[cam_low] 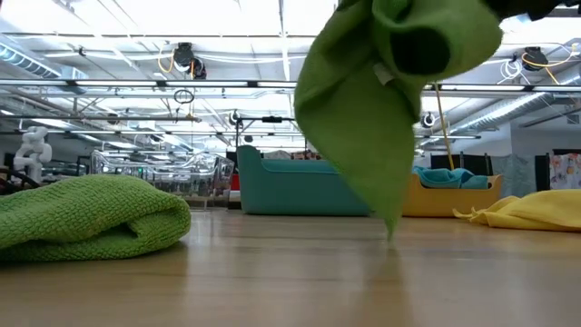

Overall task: Sort microfiber towel by color & place in baskets
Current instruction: Put the right green towel into the blue bin, then put the green towel into the blue bin

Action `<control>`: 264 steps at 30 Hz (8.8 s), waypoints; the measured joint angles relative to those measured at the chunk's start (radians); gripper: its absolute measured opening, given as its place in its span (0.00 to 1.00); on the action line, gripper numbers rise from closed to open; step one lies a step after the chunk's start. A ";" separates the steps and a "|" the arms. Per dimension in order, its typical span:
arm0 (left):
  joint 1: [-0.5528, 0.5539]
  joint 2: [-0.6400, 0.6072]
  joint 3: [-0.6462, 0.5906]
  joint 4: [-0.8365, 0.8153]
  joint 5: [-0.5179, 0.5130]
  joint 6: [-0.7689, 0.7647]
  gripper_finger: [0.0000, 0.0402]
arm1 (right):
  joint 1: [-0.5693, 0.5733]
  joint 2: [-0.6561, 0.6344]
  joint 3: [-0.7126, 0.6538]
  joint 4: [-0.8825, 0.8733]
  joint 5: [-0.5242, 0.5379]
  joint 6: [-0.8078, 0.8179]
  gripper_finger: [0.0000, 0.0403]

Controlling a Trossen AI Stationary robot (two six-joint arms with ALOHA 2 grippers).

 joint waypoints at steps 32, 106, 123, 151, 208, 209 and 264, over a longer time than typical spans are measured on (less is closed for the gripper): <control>-0.140 -0.071 -0.025 -0.266 -0.320 -0.079 0.60 | 0.051 0.001 -0.001 0.163 -0.182 -0.398 0.07; -0.030 -0.066 -0.096 0.223 -0.272 0.027 0.60 | -0.051 0.000 0.000 0.193 0.062 -0.327 0.04; -0.101 -0.066 -0.096 -0.009 -0.532 0.049 0.60 | -0.611 -0.060 0.000 0.132 0.062 -0.500 0.04; -0.076 -0.066 -0.096 -0.228 -0.171 -0.132 0.60 | -0.986 0.199 0.229 -0.239 -0.204 -0.154 0.08; -0.152 -0.085 -0.096 -0.989 0.067 -1.041 0.60 | -0.871 -0.112 0.441 -1.058 -0.419 -0.148 0.61; -0.153 -0.085 -0.096 -1.015 0.075 -1.064 0.60 | -0.820 -0.146 0.426 -1.047 -0.411 -0.135 0.60; -0.109 -0.189 -0.466 -0.344 0.081 -0.950 0.02 | 0.006 0.125 0.050 -0.036 0.030 -0.129 0.52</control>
